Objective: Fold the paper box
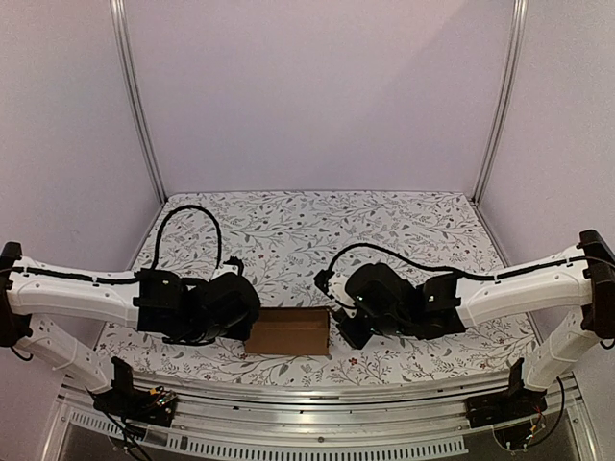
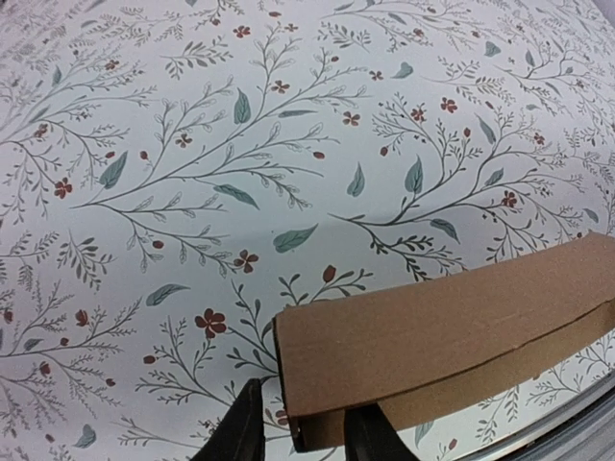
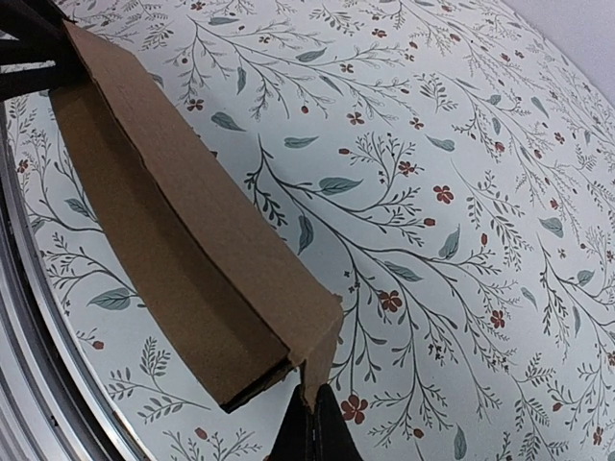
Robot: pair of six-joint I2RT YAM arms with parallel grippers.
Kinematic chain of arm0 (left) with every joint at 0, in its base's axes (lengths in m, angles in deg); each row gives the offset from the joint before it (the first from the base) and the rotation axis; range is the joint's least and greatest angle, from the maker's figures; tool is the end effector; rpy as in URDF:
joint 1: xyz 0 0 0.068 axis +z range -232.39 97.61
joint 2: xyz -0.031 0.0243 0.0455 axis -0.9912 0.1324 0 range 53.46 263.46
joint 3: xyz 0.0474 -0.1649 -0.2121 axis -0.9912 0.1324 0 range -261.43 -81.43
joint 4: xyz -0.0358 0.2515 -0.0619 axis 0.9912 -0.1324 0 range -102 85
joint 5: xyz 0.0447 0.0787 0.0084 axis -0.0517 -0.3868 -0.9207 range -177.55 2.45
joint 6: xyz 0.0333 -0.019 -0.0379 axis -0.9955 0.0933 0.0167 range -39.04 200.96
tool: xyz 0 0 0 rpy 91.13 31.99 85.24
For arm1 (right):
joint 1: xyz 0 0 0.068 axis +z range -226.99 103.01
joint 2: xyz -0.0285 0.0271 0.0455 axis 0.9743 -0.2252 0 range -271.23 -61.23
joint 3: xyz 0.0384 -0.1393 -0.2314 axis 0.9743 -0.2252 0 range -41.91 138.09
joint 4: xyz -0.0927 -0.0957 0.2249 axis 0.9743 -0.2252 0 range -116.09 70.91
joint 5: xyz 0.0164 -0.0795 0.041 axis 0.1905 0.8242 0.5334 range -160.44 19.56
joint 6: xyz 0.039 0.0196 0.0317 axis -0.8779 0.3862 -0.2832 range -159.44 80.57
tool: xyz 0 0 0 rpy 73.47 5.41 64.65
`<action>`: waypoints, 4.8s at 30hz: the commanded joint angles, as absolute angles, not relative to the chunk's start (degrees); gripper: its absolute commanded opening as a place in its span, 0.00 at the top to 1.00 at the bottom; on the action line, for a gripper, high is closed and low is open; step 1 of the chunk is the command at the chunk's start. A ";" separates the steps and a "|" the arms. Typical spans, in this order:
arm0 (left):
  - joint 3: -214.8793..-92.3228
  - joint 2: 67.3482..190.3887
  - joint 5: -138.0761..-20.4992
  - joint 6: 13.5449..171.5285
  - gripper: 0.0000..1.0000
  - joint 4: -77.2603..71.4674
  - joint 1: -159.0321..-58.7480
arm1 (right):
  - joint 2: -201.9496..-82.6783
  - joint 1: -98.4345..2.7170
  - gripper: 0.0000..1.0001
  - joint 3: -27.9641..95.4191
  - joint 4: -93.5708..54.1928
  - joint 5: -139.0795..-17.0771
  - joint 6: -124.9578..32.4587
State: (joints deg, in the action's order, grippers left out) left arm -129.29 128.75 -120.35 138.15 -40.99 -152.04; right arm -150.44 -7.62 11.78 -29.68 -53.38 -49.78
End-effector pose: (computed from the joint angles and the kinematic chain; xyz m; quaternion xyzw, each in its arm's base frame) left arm 0.1031 -0.2225 0.2163 0.0368 0.9351 -0.0743 0.3444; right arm 0.1245 0.3010 0.2061 -0.4036 0.8256 0.1313 0.3719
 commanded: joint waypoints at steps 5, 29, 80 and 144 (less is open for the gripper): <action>-128.73 126.80 -121.72 138.44 0.68 -42.36 -152.79 | -149.21 -6.59 1.00 11.00 -29.17 -52.71 -49.92; -127.51 130.37 -118.86 138.46 0.83 -39.37 -152.79 | -148.69 -6.52 1.00 11.06 -29.06 -52.42 -49.89; -130.02 134.41 -121.06 137.78 1.00 -40.04 -155.73 | -148.07 -6.58 1.00 16.97 -25.58 -59.04 -68.99; -131.49 138.22 -124.87 138.35 1.00 -39.23 -160.87 | -146.00 -10.39 1.00 16.01 -23.85 -65.22 -86.17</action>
